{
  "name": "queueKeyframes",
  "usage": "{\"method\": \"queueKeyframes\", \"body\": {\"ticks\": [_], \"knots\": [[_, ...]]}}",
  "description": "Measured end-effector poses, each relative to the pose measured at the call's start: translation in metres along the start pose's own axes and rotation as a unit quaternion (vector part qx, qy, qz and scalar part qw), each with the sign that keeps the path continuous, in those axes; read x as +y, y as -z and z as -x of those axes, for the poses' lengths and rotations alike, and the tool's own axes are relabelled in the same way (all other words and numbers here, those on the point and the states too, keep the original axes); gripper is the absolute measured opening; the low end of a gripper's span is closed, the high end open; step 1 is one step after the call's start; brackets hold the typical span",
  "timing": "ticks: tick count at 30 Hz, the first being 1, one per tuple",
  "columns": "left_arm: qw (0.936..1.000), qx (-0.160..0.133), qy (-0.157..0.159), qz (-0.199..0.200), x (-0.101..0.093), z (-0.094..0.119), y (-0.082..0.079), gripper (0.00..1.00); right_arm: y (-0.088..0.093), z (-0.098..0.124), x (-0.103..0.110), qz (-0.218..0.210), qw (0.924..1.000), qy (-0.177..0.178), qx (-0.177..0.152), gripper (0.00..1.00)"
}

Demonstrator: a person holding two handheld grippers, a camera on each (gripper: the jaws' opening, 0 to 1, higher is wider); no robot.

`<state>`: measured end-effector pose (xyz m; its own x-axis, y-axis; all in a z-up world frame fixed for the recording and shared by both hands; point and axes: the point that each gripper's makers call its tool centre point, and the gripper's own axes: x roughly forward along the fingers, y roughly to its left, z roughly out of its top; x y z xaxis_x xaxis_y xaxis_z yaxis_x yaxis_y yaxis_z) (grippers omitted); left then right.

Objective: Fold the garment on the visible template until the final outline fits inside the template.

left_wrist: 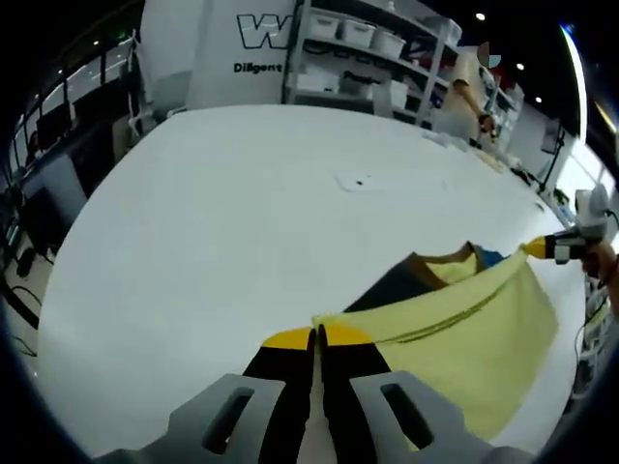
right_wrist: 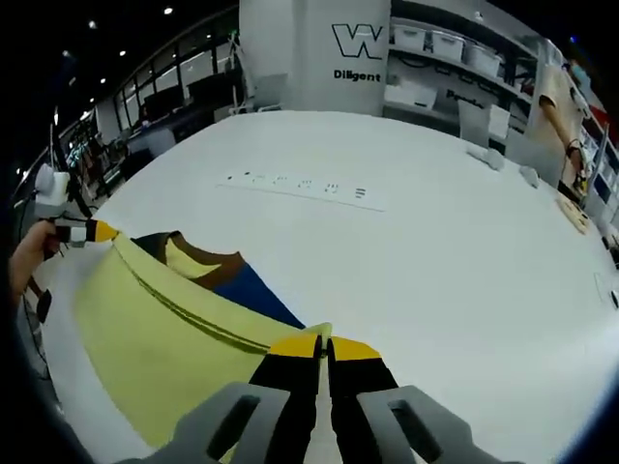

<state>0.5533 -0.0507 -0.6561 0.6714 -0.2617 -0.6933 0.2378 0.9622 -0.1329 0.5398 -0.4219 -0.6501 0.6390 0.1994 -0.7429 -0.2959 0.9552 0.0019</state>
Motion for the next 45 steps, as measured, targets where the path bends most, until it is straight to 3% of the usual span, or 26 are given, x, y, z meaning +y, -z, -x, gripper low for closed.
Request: {"method": "queueKeyframes", "body": {"ticks": [11,16,19,21,22,26,30,34,37,43,45], "knots": [[0.9998,-0.001,-0.006,-0.018,0.001,-0.009,0.004,0.00,0.010,-0.005,0.001,-0.005,0.9999,-0.009,0.006,0.00],[0.9993,0.000,-0.010,-0.037,-0.001,-0.010,0.005,0.00,0.016,-0.011,0.005,0.014,0.9998,-0.013,0.012,0.00],[0.9966,-0.016,-0.006,-0.081,-0.003,-0.006,-0.002,0.01,0.013,-0.009,0.008,0.027,0.9994,-0.021,-0.002,0.00],[0.9920,-0.015,0.009,-0.125,-0.007,-0.002,-0.003,0.02,0.008,-0.005,0.009,0.041,0.9985,-0.031,-0.017,0.00],[0.9877,-0.028,0.011,-0.153,-0.007,0.001,-0.009,0.04,0.006,-0.002,0.012,0.054,0.9972,-0.046,-0.025,0.03],[0.9764,-0.038,0.042,-0.209,-0.013,0.008,-0.014,0.20,0.003,0.006,0.013,0.121,0.9904,-0.059,-0.032,0.26],[0.9561,-0.044,0.084,-0.277,-0.025,0.013,-0.013,0.27,0.006,0.009,0.018,0.201,0.9763,-0.074,-0.033,0.31],[0.9363,-0.038,0.094,-0.336,-0.028,0.011,-0.009,0.34,0.010,0.005,0.018,0.257,0.9623,-0.081,-0.037,0.34],[0.9300,-0.032,0.100,-0.352,-0.024,0.005,-0.005,0.35,0.014,0.002,0.014,0.306,0.9486,-0.076,-0.028,0.30],[0.9189,-0.004,0.076,-0.387,-0.012,-0.009,-0.001,0.31,0.009,-0.005,0.012,0.342,0.9363,-0.071,-0.033,0.27],[0.9170,-0.005,0.082,-0.390,-0.016,-0.011,-0.002,0.28,0.011,-0.008,0.013,0.368,0.9266,-0.074,-0.023,0.25]]}}
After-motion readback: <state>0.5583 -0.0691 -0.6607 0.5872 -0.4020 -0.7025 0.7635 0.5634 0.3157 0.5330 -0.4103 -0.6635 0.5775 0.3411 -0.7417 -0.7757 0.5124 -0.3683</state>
